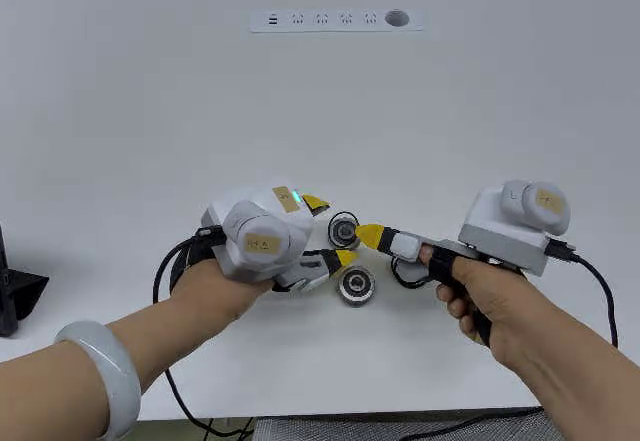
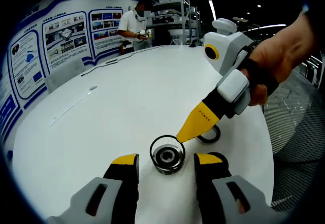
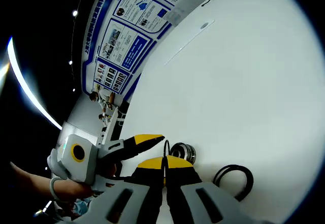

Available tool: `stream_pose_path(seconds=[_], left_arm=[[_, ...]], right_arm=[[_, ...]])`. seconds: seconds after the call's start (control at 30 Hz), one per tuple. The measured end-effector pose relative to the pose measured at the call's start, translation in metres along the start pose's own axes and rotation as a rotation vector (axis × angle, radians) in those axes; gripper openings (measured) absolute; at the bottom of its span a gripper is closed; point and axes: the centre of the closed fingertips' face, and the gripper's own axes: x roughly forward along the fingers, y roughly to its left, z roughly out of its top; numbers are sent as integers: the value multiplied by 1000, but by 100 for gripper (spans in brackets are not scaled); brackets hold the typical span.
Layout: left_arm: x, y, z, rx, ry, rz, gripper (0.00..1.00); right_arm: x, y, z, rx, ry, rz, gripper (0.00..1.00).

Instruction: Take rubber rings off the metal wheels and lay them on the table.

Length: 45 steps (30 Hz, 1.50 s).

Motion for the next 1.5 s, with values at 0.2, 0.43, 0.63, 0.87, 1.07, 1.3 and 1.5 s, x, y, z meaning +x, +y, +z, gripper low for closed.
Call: stream_pose_path(seconds=[0.2, 0.43, 0.63, 0.87, 1.07, 1.3, 1.5], left_arm=[[-2, 1, -3, -8, 1, 6, 49], [-4, 3, -8, -24, 4, 12, 52], [-5, 3, -10, -31, 6, 14, 54], [-4, 1, -11, -36, 11, 8, 53], [-6, 0, -11, -35, 12, 8, 52], [-9, 0, -11, -39, 8, 8, 52], [-11, -1, -11, -50, 4, 11, 52]], right_arm=[[-14, 10, 1, 11, -27, 20, 2], [-35, -2, 1, 26, -57, 14, 2], [-54, -22, -6, 60, -73, -34, 2], [-66, -39, -9, 82, -81, -79, 2], [-69, -51, -15, 76, -61, -130, 2], [-70, -58, -19, -105, -1, -199, 14], [-67, -59, -19, -280, 49, -221, 24]])
